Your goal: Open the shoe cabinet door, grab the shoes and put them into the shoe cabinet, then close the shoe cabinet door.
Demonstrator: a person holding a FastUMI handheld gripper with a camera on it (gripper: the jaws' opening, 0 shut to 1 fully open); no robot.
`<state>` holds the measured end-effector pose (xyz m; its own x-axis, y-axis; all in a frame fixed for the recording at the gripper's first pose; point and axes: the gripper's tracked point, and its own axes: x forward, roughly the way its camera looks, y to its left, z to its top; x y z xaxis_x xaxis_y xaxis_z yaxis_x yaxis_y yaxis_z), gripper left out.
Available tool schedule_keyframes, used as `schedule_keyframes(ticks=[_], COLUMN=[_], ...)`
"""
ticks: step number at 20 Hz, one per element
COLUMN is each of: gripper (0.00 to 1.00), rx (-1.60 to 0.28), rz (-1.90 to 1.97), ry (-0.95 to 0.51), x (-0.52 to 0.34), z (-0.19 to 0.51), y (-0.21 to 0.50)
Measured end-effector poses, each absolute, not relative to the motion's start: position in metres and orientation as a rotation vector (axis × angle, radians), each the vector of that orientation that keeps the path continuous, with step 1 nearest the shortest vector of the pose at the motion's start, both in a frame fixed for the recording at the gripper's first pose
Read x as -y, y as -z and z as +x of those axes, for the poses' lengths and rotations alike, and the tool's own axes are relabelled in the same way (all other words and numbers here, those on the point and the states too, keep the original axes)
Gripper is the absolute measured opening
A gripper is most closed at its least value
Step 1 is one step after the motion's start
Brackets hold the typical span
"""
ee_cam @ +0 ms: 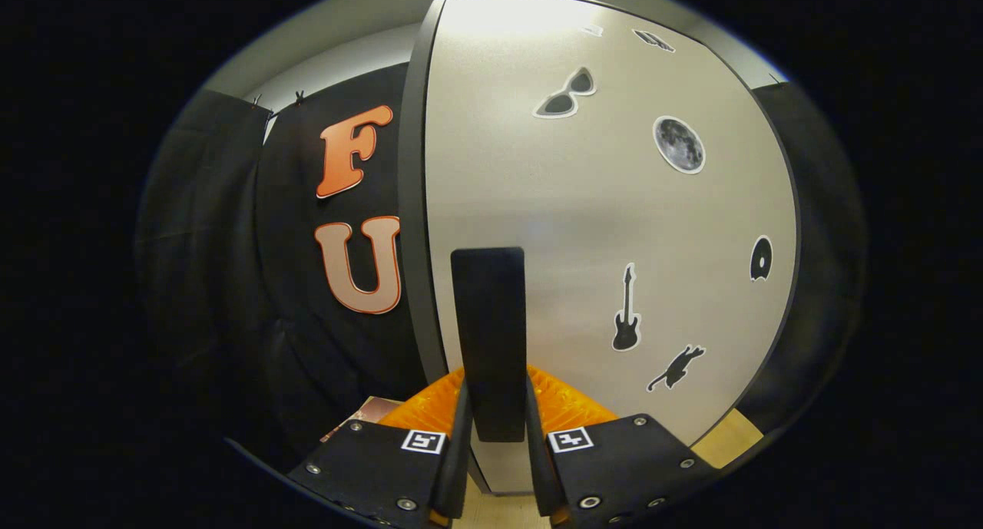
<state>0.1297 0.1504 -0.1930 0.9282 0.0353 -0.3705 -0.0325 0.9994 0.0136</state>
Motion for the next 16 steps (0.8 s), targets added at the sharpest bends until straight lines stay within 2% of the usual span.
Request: schedule_keyframes(ticks=[3,5,16], gripper=[0.23,0.2,0.18], rx=[-0.415,-0.412,-0.401], rz=[0.037,0.025,0.043], ry=[-0.052,-0.064,-0.148], x=[-0.15,-0.15,-0.146], z=[0.126,0.123,0.085], y=[0.193,0.192,0.167])
